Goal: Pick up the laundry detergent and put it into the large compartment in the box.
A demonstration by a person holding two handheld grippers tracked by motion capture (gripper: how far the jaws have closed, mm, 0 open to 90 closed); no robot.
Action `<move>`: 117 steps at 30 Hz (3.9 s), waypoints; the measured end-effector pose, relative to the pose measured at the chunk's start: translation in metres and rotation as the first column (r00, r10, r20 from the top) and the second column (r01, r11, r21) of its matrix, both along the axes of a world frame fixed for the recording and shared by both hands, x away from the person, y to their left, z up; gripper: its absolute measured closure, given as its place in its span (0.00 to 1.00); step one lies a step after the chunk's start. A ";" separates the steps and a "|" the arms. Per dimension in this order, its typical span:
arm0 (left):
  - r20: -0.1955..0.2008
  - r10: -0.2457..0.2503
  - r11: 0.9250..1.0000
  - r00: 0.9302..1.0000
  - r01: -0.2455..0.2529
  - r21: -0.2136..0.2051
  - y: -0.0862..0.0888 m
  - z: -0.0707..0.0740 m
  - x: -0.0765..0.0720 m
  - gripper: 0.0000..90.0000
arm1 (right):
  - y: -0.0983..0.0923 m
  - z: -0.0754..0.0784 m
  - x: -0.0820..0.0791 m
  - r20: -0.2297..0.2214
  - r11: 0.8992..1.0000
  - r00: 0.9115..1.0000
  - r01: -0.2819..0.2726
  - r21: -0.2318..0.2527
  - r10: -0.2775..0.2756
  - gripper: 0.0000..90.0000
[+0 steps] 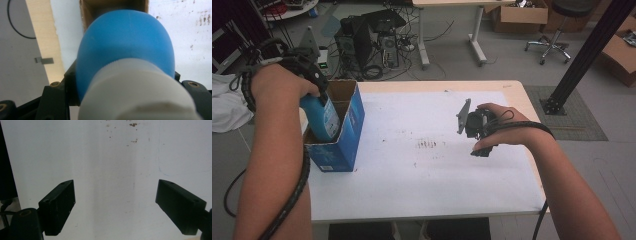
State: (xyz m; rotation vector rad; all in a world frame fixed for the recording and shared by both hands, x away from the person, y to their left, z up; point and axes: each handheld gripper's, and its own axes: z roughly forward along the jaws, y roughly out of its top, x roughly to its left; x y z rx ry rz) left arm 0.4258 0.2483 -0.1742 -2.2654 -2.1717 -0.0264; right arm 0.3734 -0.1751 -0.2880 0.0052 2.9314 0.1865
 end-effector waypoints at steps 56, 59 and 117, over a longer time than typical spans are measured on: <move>-0.051 -0.047 0.999 0.998 0.047 0.012 -0.001 -0.116 0.003 0.43 | -0.001 -0.011 0.003 -0.010 1.000 1.000 0.010 0.001 -0.010 0.18; -0.057 -0.046 0.999 0.997 0.047 0.012 -0.001 -0.116 0.003 0.43 | -0.001 -0.011 0.003 -0.012 1.000 1.000 0.012 0.004 -0.012 0.18; 0.037 -0.126 0.989 0.991 0.123 0.081 -0.017 -0.025 -0.005 0.17 | 0.001 -0.002 0.000 0.011 1.000 1.000 0.006 0.010 -0.006 0.18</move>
